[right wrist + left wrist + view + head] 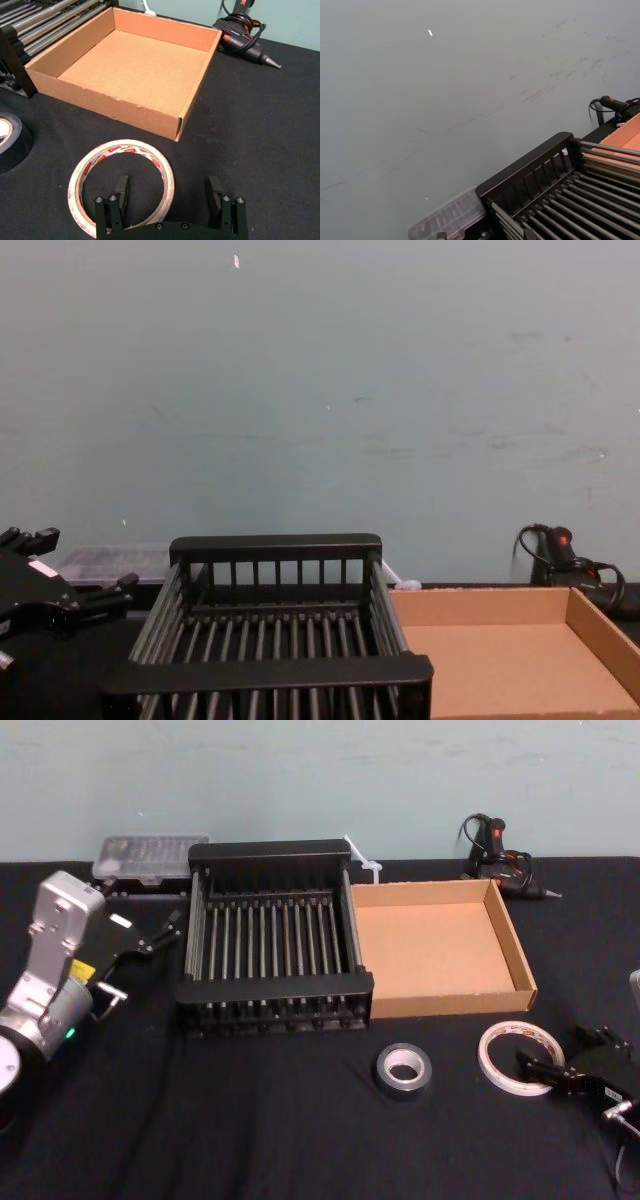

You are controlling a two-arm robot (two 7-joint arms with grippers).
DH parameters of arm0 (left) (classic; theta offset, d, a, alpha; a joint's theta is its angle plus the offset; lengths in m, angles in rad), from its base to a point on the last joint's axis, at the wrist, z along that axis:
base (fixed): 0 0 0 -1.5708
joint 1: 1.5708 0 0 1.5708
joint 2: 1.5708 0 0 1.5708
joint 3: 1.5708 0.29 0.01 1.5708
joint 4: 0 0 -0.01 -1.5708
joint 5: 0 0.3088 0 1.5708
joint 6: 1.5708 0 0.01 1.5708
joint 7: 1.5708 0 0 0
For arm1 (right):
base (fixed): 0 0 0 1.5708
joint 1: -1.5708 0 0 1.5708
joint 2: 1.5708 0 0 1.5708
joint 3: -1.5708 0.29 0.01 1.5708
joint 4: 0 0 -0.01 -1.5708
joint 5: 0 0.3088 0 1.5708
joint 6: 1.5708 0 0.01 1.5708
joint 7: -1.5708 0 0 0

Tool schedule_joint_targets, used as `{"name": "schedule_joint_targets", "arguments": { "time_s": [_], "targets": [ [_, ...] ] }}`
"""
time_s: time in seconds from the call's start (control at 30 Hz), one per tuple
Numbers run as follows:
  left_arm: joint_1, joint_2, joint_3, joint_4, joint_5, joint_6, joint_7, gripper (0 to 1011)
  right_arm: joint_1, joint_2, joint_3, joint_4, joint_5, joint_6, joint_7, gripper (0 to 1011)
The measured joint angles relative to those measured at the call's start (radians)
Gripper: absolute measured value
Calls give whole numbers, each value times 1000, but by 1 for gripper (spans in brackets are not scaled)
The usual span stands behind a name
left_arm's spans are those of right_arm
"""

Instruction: Pick up the white tape and place it into the black box , Pick up the silver tape and place it into the brown box.

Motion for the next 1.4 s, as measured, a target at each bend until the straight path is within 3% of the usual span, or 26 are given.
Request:
{"name": "schedule_joint_targets", "arguments": {
  "time_s": [0.17,0.27,0.53,0.63,0.93,1.03,1.17,1.4],
  "targets": [
    [0,0,0,0,0,0,0,1001,0,1,0,-1,0,0,-1,1003],
    [0,0,0,0,0,0,0,1001,-1,1,0,-2,0,0,-2,954],
    [0,0,0,0,0,0,0,1001,-1,2,-1,-2,0,-1,-3,759],
    [0,0,0,0,0,0,0,1001,-1,2,-1,-3,0,-1,-3,622],
    [0,0,0,0,0,0,0,1001,-1,3,-1,-3,1,-2,-4,383],
    [0,0,0,0,0,0,0,1001,-1,3,-1,-3,1,-2,-4,239],
    [0,0,0,0,0,0,0,1001,-1,3,-1,-3,1,-2,-4,134],
    [0,0,0,0,0,0,0,1001,-1,3,-1,-3,2,-2,-4,93]
  ]
}}
